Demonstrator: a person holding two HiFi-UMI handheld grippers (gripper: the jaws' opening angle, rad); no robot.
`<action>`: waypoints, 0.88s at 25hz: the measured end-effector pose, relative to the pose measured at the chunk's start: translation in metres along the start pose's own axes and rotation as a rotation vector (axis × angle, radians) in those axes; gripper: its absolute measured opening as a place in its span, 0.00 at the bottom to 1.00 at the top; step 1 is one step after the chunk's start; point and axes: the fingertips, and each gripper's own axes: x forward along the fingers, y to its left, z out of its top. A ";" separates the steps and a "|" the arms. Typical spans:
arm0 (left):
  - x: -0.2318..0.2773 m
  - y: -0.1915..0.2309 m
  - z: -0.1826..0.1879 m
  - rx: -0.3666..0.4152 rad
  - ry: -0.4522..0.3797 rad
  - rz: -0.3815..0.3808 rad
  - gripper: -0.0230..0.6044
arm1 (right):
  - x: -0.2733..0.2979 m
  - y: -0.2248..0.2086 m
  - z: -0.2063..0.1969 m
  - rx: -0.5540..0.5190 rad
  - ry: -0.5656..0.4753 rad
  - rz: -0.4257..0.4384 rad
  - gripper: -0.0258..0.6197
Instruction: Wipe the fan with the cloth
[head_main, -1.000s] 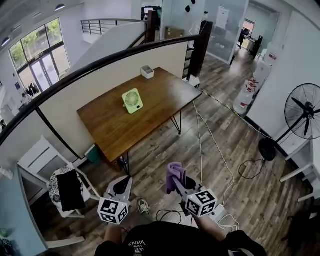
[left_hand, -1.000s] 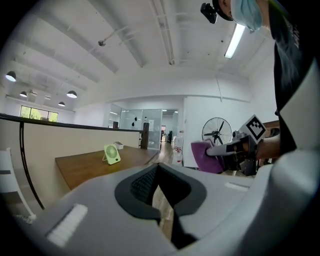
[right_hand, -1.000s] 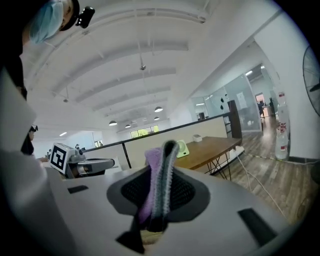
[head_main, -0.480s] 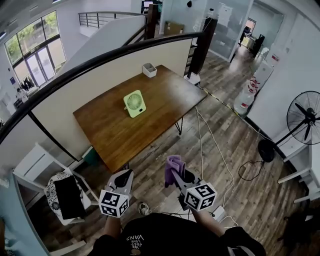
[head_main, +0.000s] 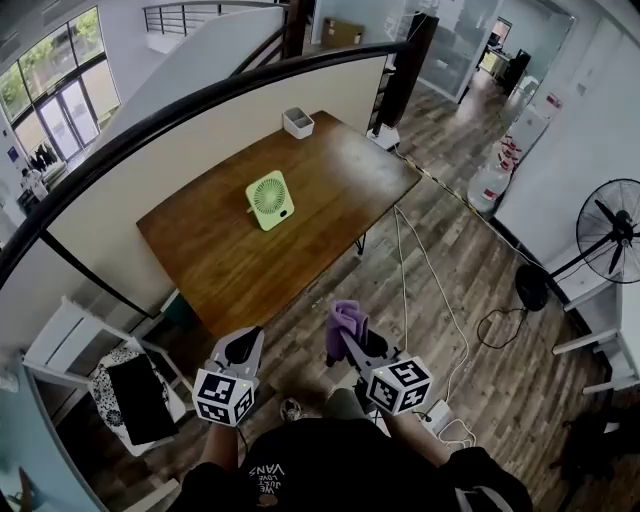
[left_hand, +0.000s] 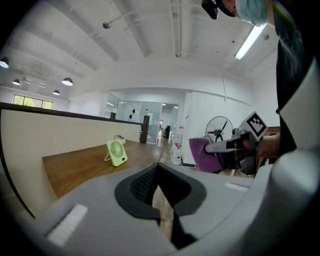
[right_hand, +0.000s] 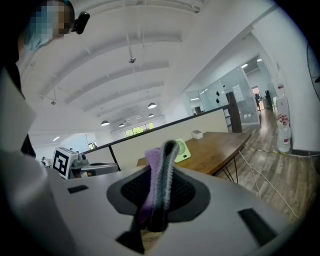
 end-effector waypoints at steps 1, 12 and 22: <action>0.003 0.003 -0.002 -0.006 0.003 0.003 0.05 | 0.006 -0.003 0.001 0.000 0.006 0.004 0.18; 0.060 0.041 0.006 -0.073 0.039 0.157 0.05 | 0.081 -0.062 0.034 -0.040 0.060 0.128 0.18; 0.127 0.045 0.031 -0.072 0.038 0.305 0.05 | 0.130 -0.130 0.068 -0.069 0.095 0.274 0.18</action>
